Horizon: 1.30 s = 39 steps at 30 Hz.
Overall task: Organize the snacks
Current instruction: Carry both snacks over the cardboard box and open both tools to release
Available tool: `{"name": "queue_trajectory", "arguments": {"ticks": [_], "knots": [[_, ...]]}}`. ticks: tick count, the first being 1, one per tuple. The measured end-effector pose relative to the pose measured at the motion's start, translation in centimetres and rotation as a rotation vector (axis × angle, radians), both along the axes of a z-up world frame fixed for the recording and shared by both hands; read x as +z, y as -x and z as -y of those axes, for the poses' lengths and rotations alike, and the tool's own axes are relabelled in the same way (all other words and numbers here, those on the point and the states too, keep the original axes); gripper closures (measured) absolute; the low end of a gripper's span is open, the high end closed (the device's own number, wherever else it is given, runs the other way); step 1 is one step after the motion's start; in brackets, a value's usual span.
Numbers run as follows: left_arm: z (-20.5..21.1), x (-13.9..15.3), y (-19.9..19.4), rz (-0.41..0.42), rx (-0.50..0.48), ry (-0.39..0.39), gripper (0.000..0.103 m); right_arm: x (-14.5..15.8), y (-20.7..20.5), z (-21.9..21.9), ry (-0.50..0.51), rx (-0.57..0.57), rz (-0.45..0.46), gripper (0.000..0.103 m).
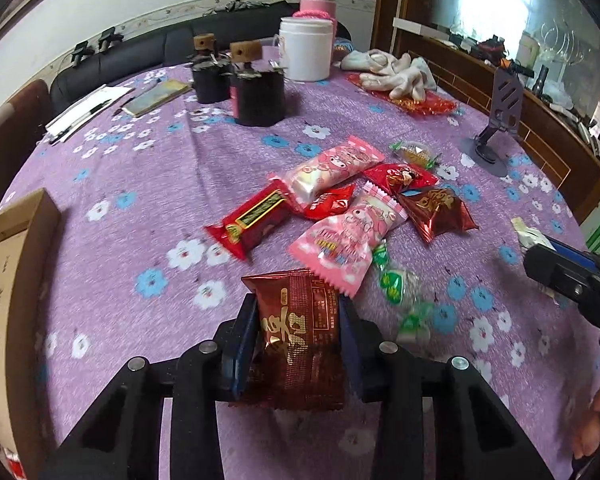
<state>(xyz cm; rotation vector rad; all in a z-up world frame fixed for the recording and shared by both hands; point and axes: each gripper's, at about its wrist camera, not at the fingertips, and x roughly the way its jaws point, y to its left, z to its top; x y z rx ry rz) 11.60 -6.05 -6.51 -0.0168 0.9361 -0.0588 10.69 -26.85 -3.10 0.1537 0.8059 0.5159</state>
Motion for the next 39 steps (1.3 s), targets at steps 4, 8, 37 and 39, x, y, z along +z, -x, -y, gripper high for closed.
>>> {"name": "queue_trajectory", "arguments": {"ticks": [4,8,37,39], "knots": [[-1.8,1.2,1.7,0.025,0.041,0.006,0.063,0.5,0.4,-1.1,-0.005,0.024,0.008,0.080],[-4.0,2.3,3.2,0.046,0.092,-0.001,0.063,0.7,1.0,-3.2,-0.013,0.067,0.009,0.080],[-26.5,3.5,12.3,0.073,0.506,-0.005,0.062,3.6,6.3,-29.1,-0.029,0.571,0.018,0.080],[-27.3,3.1,12.3,0.065,0.515,0.005,0.062,3.5,6.3,-30.6,-0.018,0.590,0.015,0.080]]}}
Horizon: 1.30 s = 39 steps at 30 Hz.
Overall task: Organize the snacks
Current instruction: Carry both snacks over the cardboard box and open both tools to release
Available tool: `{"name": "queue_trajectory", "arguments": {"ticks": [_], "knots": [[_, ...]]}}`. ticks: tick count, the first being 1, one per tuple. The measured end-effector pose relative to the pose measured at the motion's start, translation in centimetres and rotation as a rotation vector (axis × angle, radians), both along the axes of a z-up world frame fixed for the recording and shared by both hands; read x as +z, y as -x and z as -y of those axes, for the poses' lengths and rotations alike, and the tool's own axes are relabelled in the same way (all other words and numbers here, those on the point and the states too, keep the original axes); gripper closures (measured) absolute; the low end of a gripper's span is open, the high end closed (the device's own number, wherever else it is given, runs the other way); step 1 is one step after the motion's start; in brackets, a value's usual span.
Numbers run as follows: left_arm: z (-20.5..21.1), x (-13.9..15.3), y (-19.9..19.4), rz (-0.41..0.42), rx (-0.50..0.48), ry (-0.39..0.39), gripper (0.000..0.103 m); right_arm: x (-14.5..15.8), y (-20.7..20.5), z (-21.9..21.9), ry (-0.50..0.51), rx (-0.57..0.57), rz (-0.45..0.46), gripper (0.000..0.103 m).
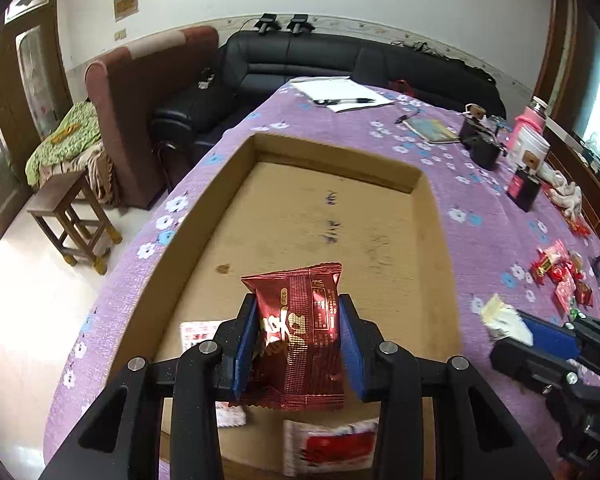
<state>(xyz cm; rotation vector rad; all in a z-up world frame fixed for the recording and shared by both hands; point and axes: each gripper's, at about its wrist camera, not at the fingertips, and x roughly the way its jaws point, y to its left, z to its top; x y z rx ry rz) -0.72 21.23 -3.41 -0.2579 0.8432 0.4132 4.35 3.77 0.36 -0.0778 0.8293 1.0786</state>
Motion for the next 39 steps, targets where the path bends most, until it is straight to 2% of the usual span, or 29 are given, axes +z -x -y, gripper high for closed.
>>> {"name": "queue_trajectory", "arguments": {"ticks": [9,25,36,38,39], "knots": [[-1.6,-1.3,-0.3,-0.030,0.012,0.021,0.062,-1.3,0.3,-4.1,0.053,0.043,0.014,0.080],[-2.2,-2.7,-1.6,-0.094,0.025,0.035,0.061,-3.3,-0.4,-5.5,0.105,0.035,0.007,0.080],[-2.7,-3.1,-1.8,-0.106,0.040,0.066,0.060,-3.3,-0.5,-5.5,0.120,0.020,0.021,0.079],[-2.8,-2.9,-1.8,-0.093,0.039,0.083,0.054,-3.1,-0.5,-5.3,0.115,0.018,0.023,0.079],[-2.8,-2.7,-1.7,-0.081,0.041,0.091,0.042,-2.9,-0.5,-5.0,0.106,0.014,0.022,0.079]]}}
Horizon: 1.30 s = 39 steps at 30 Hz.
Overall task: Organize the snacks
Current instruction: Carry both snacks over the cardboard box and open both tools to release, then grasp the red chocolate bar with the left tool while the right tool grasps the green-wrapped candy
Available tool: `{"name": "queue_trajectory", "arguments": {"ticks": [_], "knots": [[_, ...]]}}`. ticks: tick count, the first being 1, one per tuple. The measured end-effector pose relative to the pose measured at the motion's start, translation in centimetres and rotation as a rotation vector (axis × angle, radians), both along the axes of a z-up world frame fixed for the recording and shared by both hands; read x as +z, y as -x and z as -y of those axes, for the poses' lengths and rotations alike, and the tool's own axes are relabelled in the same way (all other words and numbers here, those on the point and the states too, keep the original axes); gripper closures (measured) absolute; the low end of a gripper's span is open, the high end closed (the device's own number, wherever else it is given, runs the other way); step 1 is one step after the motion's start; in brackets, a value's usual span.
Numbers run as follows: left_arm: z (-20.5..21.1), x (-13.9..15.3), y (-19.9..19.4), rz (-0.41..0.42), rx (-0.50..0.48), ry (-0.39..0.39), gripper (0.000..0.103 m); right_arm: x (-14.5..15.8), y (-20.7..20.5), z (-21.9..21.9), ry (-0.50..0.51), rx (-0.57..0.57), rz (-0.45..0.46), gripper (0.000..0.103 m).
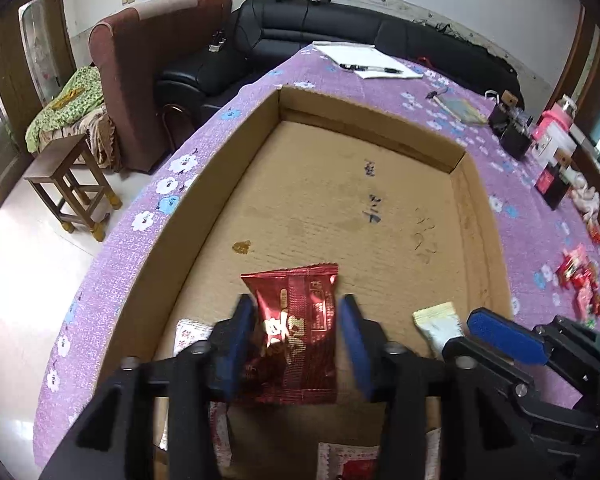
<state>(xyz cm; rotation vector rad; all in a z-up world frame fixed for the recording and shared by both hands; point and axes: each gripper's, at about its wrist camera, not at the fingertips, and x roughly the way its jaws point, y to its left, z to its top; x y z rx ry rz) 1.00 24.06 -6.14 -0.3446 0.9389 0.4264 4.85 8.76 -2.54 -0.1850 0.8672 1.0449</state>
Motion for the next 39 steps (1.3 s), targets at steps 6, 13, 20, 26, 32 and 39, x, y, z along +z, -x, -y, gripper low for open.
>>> {"name": "queue_trajectory", "arguments": {"ticks": [6,13,20,26,32,39], "knots": [[0.7,2.3,0.7,0.080,0.008,-0.025,0.019,2.1,0.2,4.1,-0.060,-0.048,0.037,0.077],[4.0,4.2,-0.1,0.130,-0.058,-0.038,0.019,2.4,-1.2,14.3,-0.035,-0.264,0.122,0.064],[10.7,5.1,-2.8,0.139,-0.218,-0.053,0.017,-0.3,-4.7,25.4,0.059,-0.545,0.110,0.056],[16.8,4.4,-6.1,0.099,-0.360,-0.094,0.017,-1.6,-6.7,27.5,0.073,-0.566,0.075,0.057],[20.6,3.5,-8.6,0.058,-0.447,-0.154,0.017,-2.6,-7.2,26.1,0.095,-0.522,0.069,0.070],[23.2,2.0,-13.0,0.021,-0.505,-0.188,0.017,-4.1,-8.2,25.9,0.125,-0.514,0.033,0.085]]}}
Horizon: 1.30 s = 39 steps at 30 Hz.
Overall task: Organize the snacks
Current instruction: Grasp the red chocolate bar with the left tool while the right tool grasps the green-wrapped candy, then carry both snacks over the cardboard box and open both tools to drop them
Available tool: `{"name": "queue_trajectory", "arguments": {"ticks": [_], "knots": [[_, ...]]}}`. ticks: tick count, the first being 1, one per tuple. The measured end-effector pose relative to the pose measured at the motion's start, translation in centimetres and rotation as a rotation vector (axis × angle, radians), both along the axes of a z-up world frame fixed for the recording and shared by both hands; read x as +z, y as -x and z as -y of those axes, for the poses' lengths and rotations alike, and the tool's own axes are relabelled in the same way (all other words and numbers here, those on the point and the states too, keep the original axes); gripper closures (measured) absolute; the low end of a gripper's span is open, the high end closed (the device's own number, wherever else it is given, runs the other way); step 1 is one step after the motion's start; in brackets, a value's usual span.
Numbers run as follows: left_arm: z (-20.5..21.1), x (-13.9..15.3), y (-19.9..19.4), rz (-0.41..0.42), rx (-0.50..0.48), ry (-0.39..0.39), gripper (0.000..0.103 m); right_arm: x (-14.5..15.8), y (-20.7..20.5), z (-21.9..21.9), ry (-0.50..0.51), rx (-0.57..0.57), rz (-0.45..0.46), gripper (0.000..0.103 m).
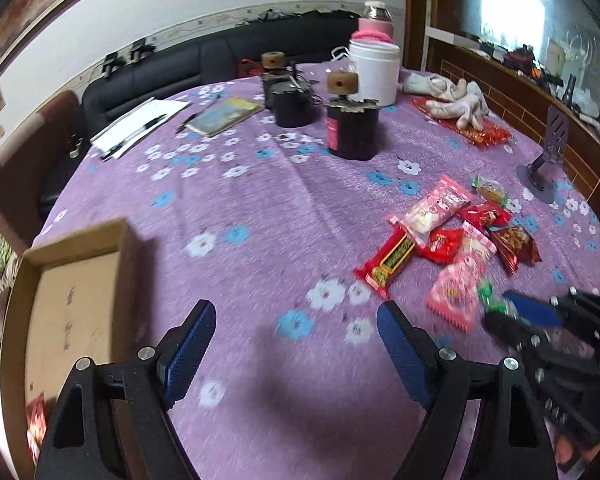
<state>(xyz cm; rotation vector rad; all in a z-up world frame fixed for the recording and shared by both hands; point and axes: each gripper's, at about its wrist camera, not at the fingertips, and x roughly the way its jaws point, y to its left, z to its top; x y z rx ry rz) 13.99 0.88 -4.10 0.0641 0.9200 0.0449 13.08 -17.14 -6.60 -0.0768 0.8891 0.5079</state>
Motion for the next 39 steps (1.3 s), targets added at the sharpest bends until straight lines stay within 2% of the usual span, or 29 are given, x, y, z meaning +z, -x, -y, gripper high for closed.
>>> {"name": "queue_trajectory", "arguments": {"ticks": [9,16,18,20,21,22,30,39], "knots": [[3.5,-1.7,-3.7,-0.041,-0.105,-0.081,0.017,0.5,0.0,1.6,-0.052,-0.013,0.000,0.085],[5.0,-3.3,-6.1,-0.073,-0.134,-0.094,0.017,0.9,0.0,3.5,-0.095,-0.039,-0.005,0.085],[5.3,-3.3,-6.4,-0.059,-0.134,-0.087,0.018,1.0,0.1,3.9,-0.110,-0.047,-0.010,0.085],[5.3,-3.2,-6.4,-0.056,-0.138,-0.049,0.044,1.2,0.2,4.2,-0.114,-0.055,-0.005,0.085],[5.3,-3.0,-6.4,-0.062,-0.138,-0.016,0.071,1.2,0.2,4.4,-0.119,-0.057,-0.004,0.085],[5.4,-2.9,-6.3,-0.068,-0.137,-0.008,0.083,1.3,0.3,4.5,-0.123,-0.061,-0.003,0.085],[3.8,-1.7,-3.6,-0.037,-0.086,0.041,0.084,2.4,1.0,4.7,-0.161,-0.061,0.009,0.085],[-1.5,1.9,1.9,0.047,0.074,0.039,0.083,4.4,2.3,1.0,-0.189,0.019,0.031,0.085]]}}
